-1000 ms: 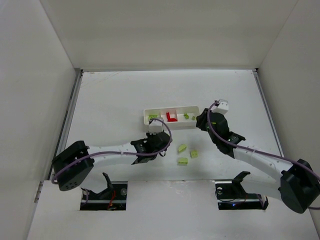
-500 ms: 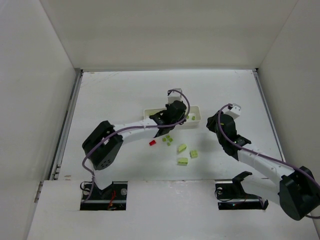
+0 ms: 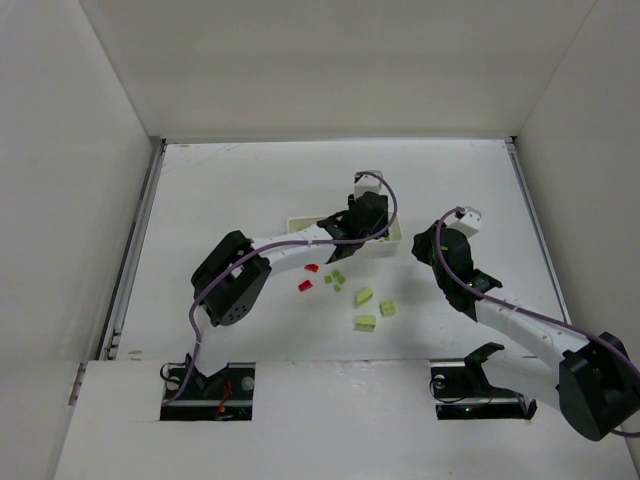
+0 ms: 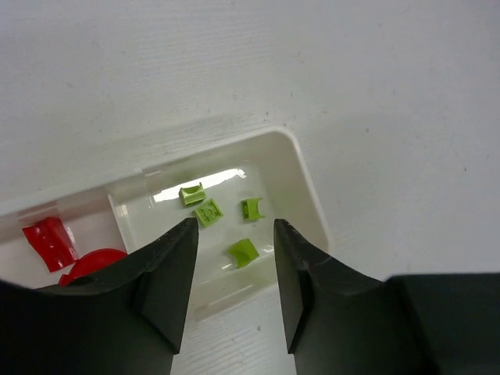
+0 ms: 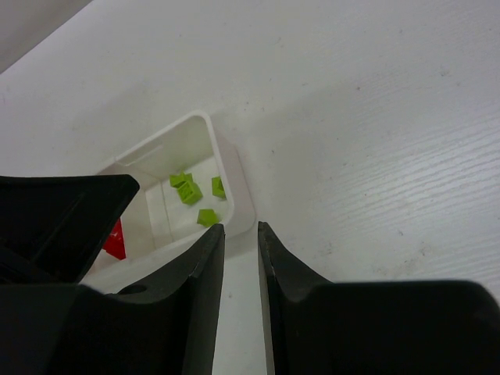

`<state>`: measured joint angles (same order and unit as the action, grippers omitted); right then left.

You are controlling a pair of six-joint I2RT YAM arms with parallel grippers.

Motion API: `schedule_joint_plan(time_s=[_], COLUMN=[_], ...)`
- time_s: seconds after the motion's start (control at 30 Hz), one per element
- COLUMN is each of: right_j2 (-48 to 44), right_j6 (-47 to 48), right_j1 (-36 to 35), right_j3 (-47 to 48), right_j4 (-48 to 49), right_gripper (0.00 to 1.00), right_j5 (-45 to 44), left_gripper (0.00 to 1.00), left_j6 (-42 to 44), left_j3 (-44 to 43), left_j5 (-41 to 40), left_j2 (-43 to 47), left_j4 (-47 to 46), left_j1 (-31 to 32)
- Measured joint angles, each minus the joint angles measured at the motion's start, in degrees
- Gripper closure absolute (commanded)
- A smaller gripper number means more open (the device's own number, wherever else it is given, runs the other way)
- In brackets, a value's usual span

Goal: Sort the legos into containers by color

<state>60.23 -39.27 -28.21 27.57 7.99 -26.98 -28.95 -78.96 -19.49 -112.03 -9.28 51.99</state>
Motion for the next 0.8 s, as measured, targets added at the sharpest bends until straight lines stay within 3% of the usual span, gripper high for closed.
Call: schedule_joint_plan(time_s=[0.17,0.27,0.47,0.53,0.63,0.8], right_j2=[0.0,0.2,1.1,1.1,0.3,-4.7], right_j6=[0.0,0.1,0.3,0.2,-0.5,-3.1], right_j1=[0.0,0.0,-2.7,-4.3,-7.2,-13.3], right_j3=[0.0,0.0,0.0,0.0,-0.1,-2.2], right_j4=[0.0,0.0,-0.5,-1.0,-3.5,-8.3], right_gripper=[0.72,0.76,0.74,0.70,0.56,0.42], right_j5=[0.0,0.0,0.0,0.0,-0.3,-2.5], left_gripper=[0.64,0.68,0.60,0.56,0.52,0.50], left_j6=[0.4,0.6,0.2,-0.5,-1.9,-2.8], left_j3=[1.4,6.9,22.0,25.2,28.5,30.5], left_j5=[-0.1,-1.1,-5.7,-6.4,-7.0,-8.1], left_j2=[1.2,6.2,21.5,24.1,24.6,22.1], left_j4=[0.1,0.4,1.4,1.6,2.0,2.4], left_j1=[0.2,1.0,10.1,13.7,17.4,18.7])
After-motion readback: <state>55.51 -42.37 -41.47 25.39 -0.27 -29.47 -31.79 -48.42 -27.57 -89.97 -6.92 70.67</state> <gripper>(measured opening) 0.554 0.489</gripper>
